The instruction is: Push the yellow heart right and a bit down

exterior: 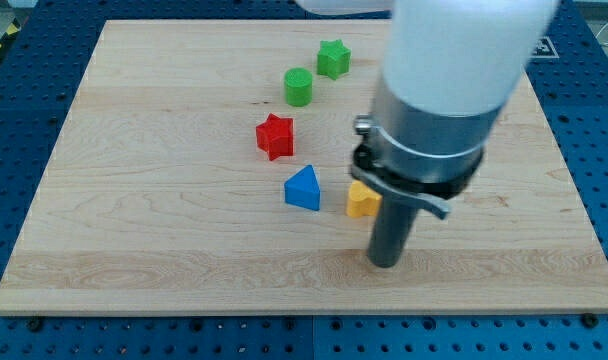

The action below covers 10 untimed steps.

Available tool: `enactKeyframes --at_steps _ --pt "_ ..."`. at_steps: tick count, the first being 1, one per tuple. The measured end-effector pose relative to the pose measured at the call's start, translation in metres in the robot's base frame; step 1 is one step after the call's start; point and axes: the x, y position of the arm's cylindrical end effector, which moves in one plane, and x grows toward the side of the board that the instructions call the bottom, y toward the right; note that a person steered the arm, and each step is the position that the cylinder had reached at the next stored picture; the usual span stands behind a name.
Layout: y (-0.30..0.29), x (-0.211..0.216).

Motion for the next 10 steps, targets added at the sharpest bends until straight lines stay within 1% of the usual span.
enactKeyframes --at_steps 1,3,5,7,9,10 --pt "-0.029 -0.006" --pt "-0.045 -0.031" --pt "-0.031 -0.055" --pt "0.017 -0.060" --pt "-0.006 -0.068" --pt "-0.005 -0.074"
